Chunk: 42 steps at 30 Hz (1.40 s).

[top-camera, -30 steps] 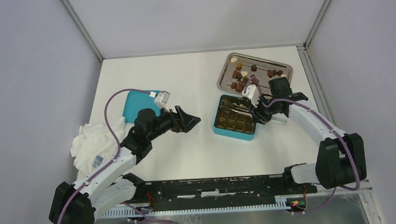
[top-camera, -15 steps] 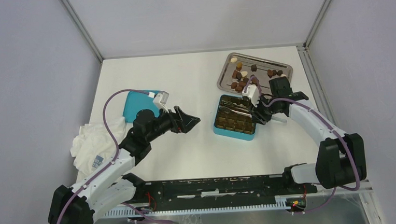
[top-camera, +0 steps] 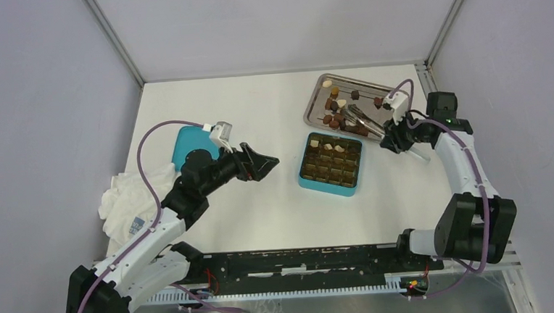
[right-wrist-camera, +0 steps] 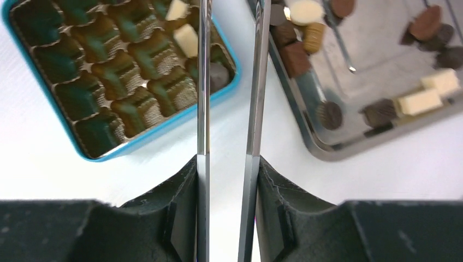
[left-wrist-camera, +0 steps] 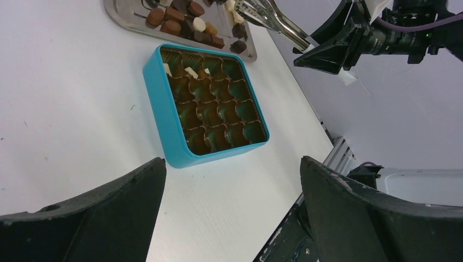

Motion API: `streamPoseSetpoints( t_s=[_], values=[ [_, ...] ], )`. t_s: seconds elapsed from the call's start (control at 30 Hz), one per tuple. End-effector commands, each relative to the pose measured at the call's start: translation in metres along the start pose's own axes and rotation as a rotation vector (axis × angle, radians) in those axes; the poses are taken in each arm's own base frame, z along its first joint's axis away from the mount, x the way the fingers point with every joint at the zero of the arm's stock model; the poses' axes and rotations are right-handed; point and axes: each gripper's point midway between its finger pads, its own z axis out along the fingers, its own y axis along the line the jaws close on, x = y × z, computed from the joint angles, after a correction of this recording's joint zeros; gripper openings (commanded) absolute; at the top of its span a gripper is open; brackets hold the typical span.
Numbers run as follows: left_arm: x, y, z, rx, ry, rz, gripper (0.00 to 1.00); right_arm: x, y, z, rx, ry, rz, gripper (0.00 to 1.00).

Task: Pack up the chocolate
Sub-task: Place the fake chocolate in the packing box, then pick up the fake chocolate from the plate.

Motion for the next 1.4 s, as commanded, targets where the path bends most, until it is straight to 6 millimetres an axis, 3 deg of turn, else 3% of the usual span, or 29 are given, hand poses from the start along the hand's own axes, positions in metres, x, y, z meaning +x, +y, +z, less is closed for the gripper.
streamPoseSetpoints(
  t_s=[0.0,0.17,0.43,0.6,0.9,1.37],
  values=[
    [-0.032,-0.03,-0.002,0.084,-0.078,0.028,0.98,-0.014,-0.034,-0.019,0.092,-0.032,0.008,0.42],
    [-0.034,-0.033,-0.003,0.098,-0.086,0.012,0.98,0.007,-0.075,-0.027,0.233,0.065,0.054,0.42],
    [-0.029,-0.028,-0.003,0.087,-0.08,0.015,0.98,0.036,-0.109,-0.016,0.276,0.223,0.074,0.42],
    [-0.024,-0.023,-0.003,0.074,-0.074,0.015,0.98,0.042,-0.125,-0.011,0.276,0.282,0.061,0.42],
    [-0.023,-0.02,-0.001,0.062,-0.068,0.023,0.98,0.043,-0.136,0.011,0.24,0.327,0.057,0.42],
    [-0.023,-0.02,-0.001,0.054,-0.066,0.026,0.98,0.037,-0.131,0.039,0.177,0.337,0.045,0.44]
  ],
)
